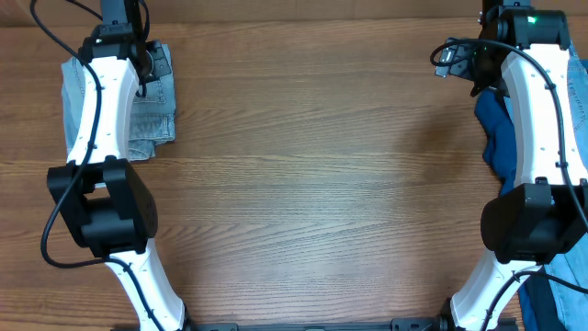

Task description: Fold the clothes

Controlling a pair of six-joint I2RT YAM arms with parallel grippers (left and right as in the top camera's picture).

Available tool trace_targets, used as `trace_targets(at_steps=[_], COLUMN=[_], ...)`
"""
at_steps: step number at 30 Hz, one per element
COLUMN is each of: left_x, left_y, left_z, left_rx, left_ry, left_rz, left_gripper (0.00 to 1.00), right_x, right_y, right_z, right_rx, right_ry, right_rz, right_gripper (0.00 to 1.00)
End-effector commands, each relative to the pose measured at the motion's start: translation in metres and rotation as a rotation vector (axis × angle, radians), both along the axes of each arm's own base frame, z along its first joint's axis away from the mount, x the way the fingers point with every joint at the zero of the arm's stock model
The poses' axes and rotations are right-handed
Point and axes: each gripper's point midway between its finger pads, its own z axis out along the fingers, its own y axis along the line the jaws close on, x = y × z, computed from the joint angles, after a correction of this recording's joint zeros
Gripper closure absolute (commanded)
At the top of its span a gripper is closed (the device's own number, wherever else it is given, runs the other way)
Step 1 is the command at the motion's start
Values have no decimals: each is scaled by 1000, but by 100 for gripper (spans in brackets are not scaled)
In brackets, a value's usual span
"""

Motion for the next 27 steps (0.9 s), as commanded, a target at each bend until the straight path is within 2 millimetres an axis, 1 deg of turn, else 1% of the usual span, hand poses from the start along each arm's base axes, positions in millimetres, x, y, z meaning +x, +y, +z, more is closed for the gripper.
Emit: trace_targets(at_steps=[1,4,6,8,10,12,19,24,27], left_x=[4,3,-3,-12,-20,-27,-71,-94,-104], left_y=[11,24,35,45,55,66,115,139,148], left_z=[-43,-81,-111,-130,-143,-144,-149,-151,-151], left_rx=[25,33,26,17,9,0,-60,-78,-85], left_ry=[74,134,188,237,274,288,376,424,444], left_rz=[5,33,55,74,95,124,279,337,358], left_gripper=[96,96,96,96,96,96,96,96,96], right_x=[-1,-1,-1,-1,-1,-1,-1,-1,-1], right_y=[-5,-5,-5,-5,-5,-5,-5,-5,-5], right_z=[-1,-1,-1,-1,-1,-1,-1,-1,-1], right_rx=[-14,-13,-14,-14,-14,-13,-13,-13,-13], right_ry=[4,4,4,4,4,4,4,4,4], right_rz=[-8,-8,-8,-8,-8,-8,-8,-8,-8], right_gripper=[0,0,0,0,0,0,0,0,0])
